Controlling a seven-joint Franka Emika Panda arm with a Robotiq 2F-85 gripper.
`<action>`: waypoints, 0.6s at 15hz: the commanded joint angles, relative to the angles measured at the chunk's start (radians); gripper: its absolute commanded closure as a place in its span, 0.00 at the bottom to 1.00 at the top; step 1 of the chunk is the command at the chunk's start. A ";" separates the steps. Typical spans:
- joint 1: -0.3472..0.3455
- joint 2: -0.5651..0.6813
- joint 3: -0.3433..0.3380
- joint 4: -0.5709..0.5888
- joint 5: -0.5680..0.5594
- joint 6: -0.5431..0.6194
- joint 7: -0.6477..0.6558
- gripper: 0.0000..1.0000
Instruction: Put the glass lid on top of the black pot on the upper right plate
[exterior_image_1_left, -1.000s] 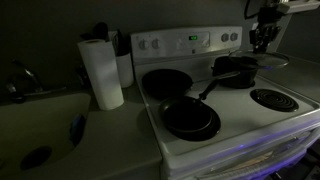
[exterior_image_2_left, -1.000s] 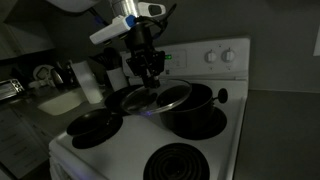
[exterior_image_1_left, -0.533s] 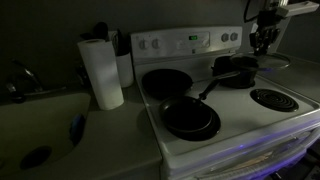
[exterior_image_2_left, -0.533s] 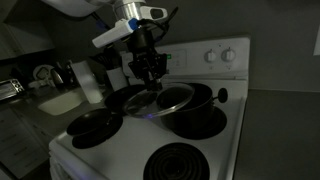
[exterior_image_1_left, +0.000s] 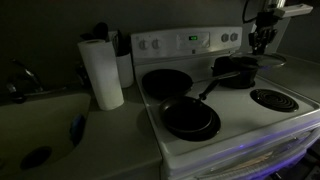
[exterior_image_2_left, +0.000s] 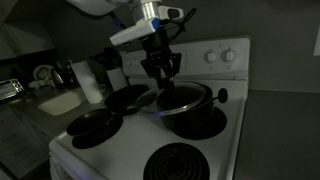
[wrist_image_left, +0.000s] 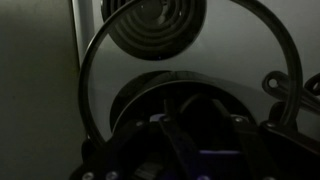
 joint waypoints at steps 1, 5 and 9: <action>-0.030 0.109 -0.023 0.127 0.096 -0.008 -0.107 0.86; -0.038 0.196 -0.017 0.220 0.126 -0.023 -0.153 0.86; -0.018 0.264 0.003 0.285 0.035 0.000 -0.110 0.86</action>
